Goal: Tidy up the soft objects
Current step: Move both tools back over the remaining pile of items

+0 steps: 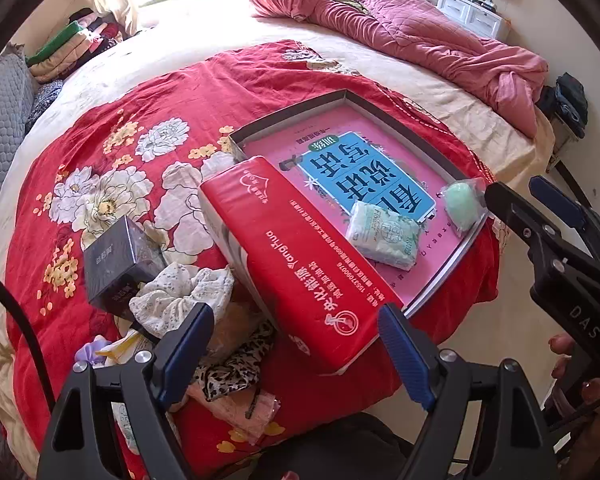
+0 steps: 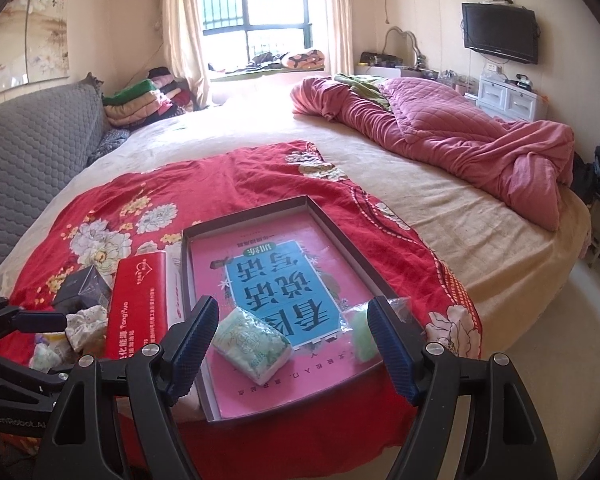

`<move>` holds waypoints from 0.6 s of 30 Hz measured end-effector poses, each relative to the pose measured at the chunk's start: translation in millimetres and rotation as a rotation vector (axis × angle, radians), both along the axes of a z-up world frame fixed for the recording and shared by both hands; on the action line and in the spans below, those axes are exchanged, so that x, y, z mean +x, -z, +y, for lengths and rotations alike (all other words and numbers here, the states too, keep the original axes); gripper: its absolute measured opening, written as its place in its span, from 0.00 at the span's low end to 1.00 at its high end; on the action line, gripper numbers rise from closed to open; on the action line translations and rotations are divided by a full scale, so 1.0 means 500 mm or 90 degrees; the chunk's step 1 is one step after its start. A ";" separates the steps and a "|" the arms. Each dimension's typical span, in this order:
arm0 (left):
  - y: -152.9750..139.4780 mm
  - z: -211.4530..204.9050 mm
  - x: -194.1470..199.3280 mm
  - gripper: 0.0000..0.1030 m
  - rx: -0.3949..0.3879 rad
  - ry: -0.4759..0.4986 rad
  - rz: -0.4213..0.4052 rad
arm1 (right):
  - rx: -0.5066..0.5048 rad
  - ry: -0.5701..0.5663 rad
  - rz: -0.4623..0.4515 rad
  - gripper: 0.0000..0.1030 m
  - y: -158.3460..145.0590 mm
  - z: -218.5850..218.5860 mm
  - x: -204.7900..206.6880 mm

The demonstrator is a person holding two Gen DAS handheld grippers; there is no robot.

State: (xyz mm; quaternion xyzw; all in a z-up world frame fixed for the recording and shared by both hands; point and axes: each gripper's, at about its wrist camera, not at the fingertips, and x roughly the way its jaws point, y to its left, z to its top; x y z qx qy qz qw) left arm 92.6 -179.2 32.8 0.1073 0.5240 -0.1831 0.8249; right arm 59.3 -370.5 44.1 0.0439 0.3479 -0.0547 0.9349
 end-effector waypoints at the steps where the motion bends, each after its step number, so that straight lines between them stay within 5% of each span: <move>1: -0.001 0.008 0.001 0.81 -0.003 -0.006 0.000 | 0.000 -0.003 -0.002 0.76 -0.001 0.005 0.000; 18: -0.029 0.211 0.023 0.81 -0.038 -0.127 -0.013 | -0.009 -0.080 -0.021 0.76 -0.039 0.128 0.008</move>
